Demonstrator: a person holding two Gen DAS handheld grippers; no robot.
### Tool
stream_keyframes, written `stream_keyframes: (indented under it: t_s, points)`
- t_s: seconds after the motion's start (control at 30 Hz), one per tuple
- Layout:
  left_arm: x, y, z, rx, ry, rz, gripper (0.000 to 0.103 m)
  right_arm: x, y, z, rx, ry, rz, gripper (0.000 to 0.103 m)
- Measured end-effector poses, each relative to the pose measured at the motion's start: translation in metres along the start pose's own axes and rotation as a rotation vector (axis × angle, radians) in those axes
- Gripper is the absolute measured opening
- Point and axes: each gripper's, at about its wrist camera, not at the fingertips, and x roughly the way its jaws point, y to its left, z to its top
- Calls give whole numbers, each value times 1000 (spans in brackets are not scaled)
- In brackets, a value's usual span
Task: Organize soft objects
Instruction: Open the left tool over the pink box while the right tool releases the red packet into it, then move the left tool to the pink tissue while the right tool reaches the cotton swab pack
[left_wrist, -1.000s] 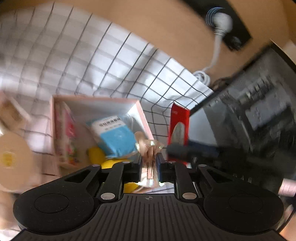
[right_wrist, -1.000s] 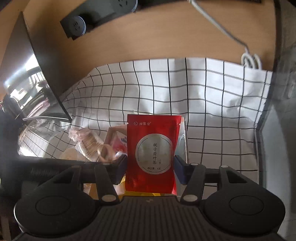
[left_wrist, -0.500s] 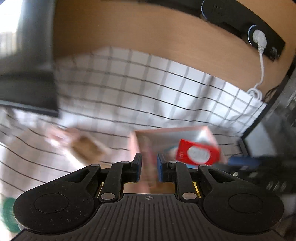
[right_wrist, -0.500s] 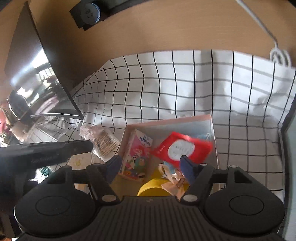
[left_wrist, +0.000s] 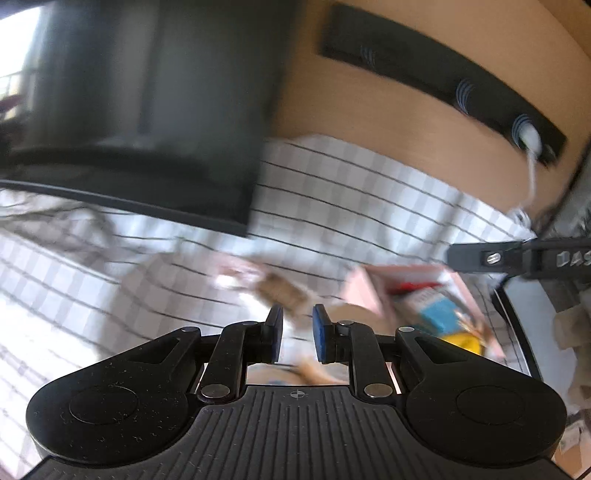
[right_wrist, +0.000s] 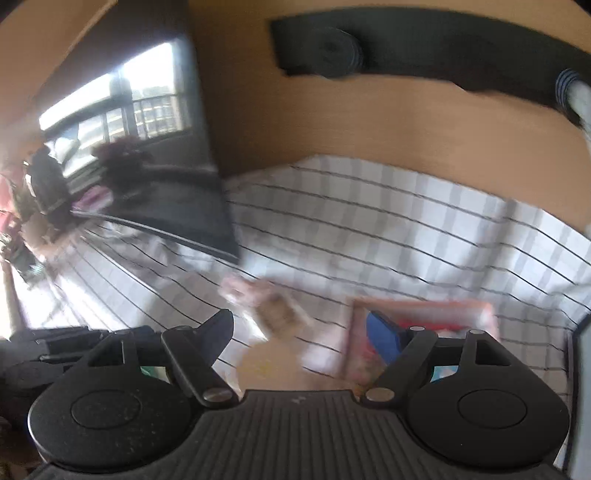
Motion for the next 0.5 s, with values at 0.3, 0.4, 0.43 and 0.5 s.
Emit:
stream_keyframes:
  t_s: [0.3, 0.4, 0.43, 0.5]
  points:
    - [-37, 99, 30, -62, -35, 26, 19, 0, 74, 67, -51, -81, 57, 83]
    - [-26, 106, 31, -17, 29, -49, 19, 5, 85, 72, -131, -79, 29, 85]
    - [-19, 103, 30, 8, 60, -77, 19, 9, 85, 72, -150, -65, 31, 85]
    - [-2, 96, 28, 41, 120, -122, 19, 17, 83, 71, -172, -38, 31, 85]
